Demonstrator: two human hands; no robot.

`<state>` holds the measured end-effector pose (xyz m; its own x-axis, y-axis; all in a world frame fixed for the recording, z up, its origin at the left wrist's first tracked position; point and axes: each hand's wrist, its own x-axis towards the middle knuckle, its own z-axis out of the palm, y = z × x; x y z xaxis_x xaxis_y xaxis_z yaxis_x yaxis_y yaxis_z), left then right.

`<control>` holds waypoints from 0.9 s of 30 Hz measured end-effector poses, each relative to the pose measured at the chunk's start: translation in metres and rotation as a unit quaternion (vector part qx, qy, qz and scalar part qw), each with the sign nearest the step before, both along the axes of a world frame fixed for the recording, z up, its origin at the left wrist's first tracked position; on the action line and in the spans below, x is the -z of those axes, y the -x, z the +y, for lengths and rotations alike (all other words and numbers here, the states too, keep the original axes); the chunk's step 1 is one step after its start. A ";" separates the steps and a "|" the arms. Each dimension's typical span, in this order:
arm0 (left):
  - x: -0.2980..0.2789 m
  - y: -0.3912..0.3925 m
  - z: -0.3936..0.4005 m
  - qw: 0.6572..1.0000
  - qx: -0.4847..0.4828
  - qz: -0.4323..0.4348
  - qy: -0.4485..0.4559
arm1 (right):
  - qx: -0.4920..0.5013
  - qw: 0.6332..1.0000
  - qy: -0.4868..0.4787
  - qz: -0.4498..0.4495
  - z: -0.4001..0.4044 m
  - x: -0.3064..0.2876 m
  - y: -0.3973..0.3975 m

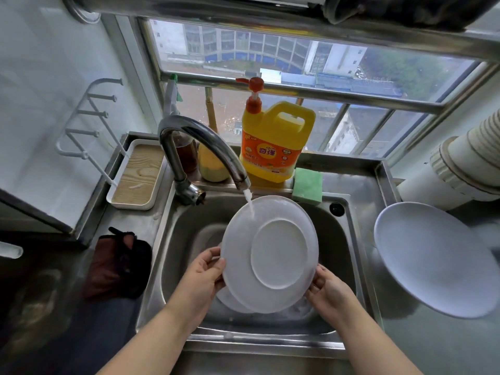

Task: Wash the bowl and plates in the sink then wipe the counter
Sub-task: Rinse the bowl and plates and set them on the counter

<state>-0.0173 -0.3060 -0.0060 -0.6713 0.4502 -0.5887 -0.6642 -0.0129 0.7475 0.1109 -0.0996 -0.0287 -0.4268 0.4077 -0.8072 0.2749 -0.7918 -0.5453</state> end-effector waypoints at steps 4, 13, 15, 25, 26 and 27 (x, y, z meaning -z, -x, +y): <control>-0.002 -0.003 0.013 1.000 0.018 -0.001 -0.002 | 0.024 1.000 -0.012 0.002 0.008 0.000 -0.009; 0.006 0.019 0.010 0.999 -0.033 -0.025 -0.007 | -0.014 0.998 -0.049 0.028 0.006 -0.008 0.000; 0.012 0.027 0.004 0.998 -0.045 -0.035 -0.002 | -0.033 0.997 -0.051 0.045 0.002 -0.011 0.007; 0.028 0.042 -0.030 0.990 -0.113 -0.085 0.015 | -0.075 0.992 -0.030 0.096 -0.019 -0.026 0.043; 0.026 0.043 -0.031 0.990 -0.110 -0.091 0.016 | -0.073 0.992 -0.027 0.099 -0.021 -0.027 0.046; 0.026 0.044 -0.032 0.990 -0.102 -0.097 0.019 | -0.071 0.992 -0.029 0.101 -0.022 -0.029 0.048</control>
<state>-0.0614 -0.3381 -0.0316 -0.6185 0.2915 -0.7298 -0.7819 -0.1362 0.6083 0.0626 -0.1211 -0.0002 -0.6348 0.3752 -0.6755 0.2618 -0.7181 -0.6448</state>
